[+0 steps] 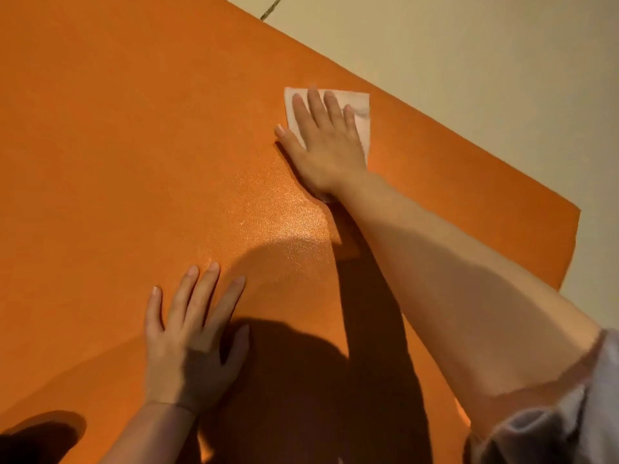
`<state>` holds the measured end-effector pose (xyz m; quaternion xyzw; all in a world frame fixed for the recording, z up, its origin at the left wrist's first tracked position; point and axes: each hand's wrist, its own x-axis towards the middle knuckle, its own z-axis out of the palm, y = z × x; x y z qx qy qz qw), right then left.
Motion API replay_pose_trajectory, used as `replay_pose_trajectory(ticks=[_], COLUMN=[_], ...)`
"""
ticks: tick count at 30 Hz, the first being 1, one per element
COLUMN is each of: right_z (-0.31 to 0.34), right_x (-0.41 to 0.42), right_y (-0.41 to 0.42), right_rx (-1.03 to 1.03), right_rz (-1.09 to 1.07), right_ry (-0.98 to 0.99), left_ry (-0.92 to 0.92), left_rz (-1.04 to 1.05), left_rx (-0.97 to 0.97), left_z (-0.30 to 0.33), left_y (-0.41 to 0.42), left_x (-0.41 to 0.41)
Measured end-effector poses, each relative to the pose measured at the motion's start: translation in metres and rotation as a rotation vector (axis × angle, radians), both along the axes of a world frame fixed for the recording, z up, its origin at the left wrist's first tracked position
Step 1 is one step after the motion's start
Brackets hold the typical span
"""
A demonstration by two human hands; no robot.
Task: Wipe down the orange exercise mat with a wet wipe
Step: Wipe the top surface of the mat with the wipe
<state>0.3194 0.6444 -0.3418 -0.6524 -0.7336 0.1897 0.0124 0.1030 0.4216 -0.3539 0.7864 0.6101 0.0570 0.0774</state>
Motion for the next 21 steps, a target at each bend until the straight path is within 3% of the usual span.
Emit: replay_pose_trajectory(ticks=[3,7,12,19,21], right_z=[-0.003,-0.006,-0.013,-0.007,-0.008], right_x=[0.047,0.100,0.063,-0.059,-0.060], right_y=[0.010,-0.002,-0.008,-0.064,-0.086], right_rx=[0.051,0.053,0.038,0.063,0.032], right_rz=[-0.002,-0.375,-0.639,0.002,0.076], right_ry=[-0.113,-0.162,-0.133,-0.031,-0.026], left_ry=[-0.008,-0.006,0.020,0.058,0.075], left_rz=[0.002,0.002,-0.005,-0.006,-0.011], left_rx=[0.001,0.002,-0.014,-0.056,-0.050], left_z=[0.001,0.001,-0.001,0.001,0.002], left_y=[0.000,0.001,0.000,0.001,0.001], left_x=[0.000,0.002,0.001,0.001,0.001])
